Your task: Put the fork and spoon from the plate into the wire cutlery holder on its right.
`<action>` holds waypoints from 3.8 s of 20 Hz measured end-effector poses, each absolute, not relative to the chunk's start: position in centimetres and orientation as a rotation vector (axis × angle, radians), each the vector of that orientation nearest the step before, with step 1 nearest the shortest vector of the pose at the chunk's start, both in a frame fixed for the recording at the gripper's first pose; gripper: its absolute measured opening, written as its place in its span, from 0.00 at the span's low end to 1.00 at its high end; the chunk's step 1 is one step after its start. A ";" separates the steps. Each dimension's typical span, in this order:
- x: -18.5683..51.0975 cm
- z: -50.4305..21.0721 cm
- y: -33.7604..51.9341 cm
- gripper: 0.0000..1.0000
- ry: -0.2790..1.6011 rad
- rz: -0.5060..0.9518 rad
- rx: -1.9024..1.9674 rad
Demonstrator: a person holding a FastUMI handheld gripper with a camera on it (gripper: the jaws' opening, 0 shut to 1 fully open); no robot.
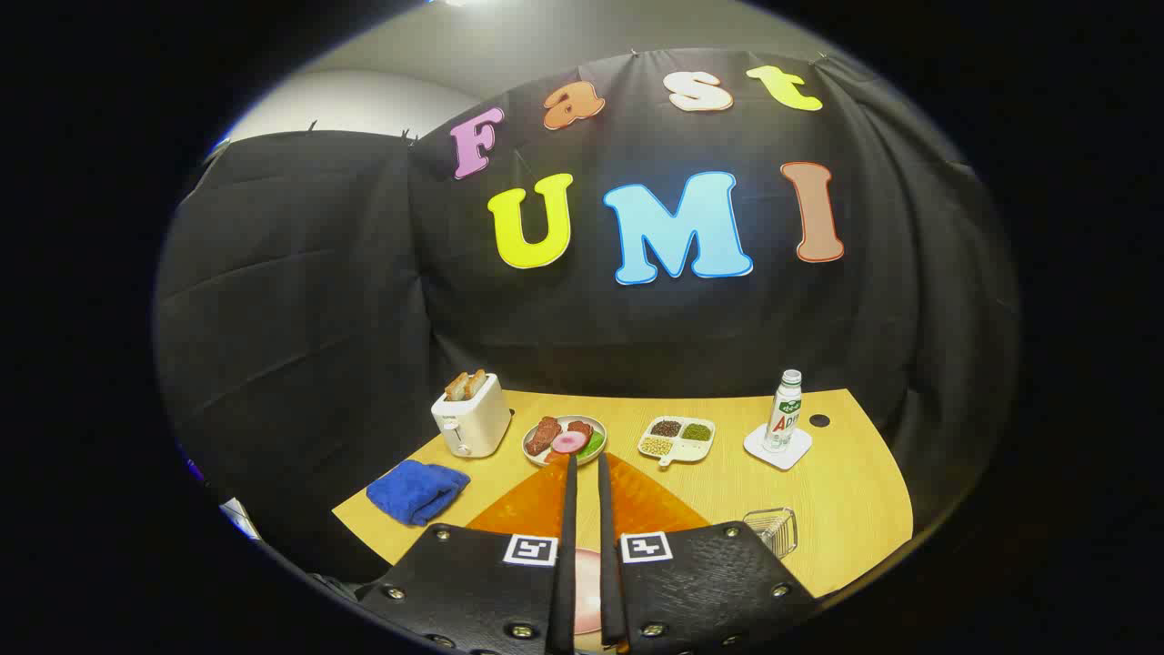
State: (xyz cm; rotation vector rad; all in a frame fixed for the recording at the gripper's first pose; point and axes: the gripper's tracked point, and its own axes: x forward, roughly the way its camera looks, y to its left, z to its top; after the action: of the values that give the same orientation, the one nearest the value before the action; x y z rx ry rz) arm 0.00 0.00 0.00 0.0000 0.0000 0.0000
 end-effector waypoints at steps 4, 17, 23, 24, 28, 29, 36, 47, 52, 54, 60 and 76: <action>-0.3 -0.4 0.1 0.11 0.008 0.005 0.003; -1.2 -1.3 0.3 0.11 0.023 0.006 0.012; -1.1 -2.4 0.5 0.11 0.043 0.006 0.008; -1.0 -2.7 0.6 0.11 0.048 0.005 0.009; -0.4 -5.0 0.7 0.11 0.087 0.004 0.000; -0.2 -5.9 0.8 0.11 0.104 0.008 -0.005; 0.9 -15.9 2.9 0.12 0.305 0.070 -0.076; 1.5 -29.6 4.2 0.11 0.651 0.126 -0.090; 1.2 -32.5 4.4 0.13 0.732 0.137 -0.069; 1.3 -32.8 4.3 0.13 0.744 0.138 -0.064; 1.7 -33.1 4.0 0.13 0.754 0.145 -0.112; 3.0 -28.4 1.0 0.03 0.658 0.091 -0.053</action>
State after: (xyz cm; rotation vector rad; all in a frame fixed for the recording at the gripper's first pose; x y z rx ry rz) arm 3.03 1.05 -28.38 -0.0529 0.6578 0.0909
